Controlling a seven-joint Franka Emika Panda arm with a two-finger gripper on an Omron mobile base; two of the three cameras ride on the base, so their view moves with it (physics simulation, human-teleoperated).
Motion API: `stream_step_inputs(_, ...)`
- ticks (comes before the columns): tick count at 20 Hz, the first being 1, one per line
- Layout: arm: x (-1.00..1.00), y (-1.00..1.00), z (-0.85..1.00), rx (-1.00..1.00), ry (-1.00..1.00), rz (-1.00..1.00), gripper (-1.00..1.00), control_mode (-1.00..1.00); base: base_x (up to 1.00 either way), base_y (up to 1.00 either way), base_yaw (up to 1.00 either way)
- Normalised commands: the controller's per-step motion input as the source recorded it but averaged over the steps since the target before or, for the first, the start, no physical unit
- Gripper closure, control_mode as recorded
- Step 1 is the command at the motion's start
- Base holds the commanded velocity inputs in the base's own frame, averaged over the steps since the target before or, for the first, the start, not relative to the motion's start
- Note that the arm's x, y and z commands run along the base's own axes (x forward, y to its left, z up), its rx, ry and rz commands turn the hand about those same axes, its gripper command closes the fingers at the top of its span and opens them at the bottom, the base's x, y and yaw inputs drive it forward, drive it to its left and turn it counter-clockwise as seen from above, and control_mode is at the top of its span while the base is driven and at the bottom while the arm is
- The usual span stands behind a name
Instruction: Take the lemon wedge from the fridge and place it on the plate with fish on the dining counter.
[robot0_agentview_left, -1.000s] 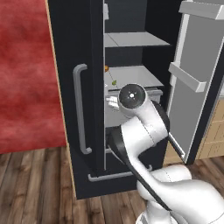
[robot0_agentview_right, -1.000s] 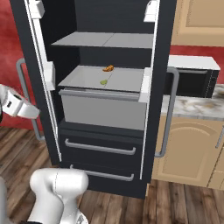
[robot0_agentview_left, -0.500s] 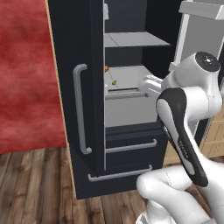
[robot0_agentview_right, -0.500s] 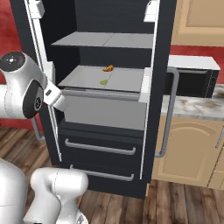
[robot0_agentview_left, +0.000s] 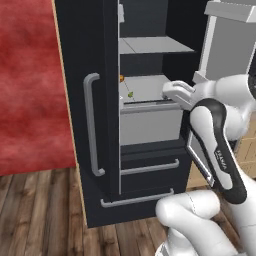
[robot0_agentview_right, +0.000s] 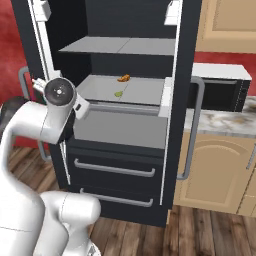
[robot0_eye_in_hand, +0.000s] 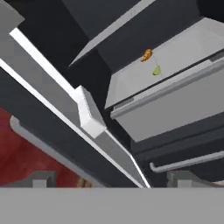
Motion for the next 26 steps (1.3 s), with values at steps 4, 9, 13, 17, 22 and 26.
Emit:
stream_step_inputs(4, 0.81, -0.06, 0.0, 0.05, -0.1, 0.27, -1.0, -1.0, 0.0, 0.0, 0.0)
stream_step_inputs(9, 0.97, 0.2, 0.02, 0.0, 0.0, 0.11, -1.0, -1.0, 0.0, 0.0, 0.0)
stream_step_inputs(13, 1.0, 0.14, 0.02, 0.0, 0.04, 0.12, -1.0, -1.0, 0.0, 0.0, 0.0)
stream_step_inputs(17, 0.75, 0.11, 0.0, 0.0, 0.09, 0.22, -1.0, -1.0, 0.0, 0.0, 0.0)
stream_step_inputs(22, 0.27, 0.4, 0.0, 0.0, 0.06, 0.35, -1.0, -1.0, 0.0, 0.0, 0.0)
stream_step_inputs(26, 0.34, 0.49, 0.0, 0.0, 0.05, 0.34, -1.0, -1.0, 0.0, 0.0, 0.0)
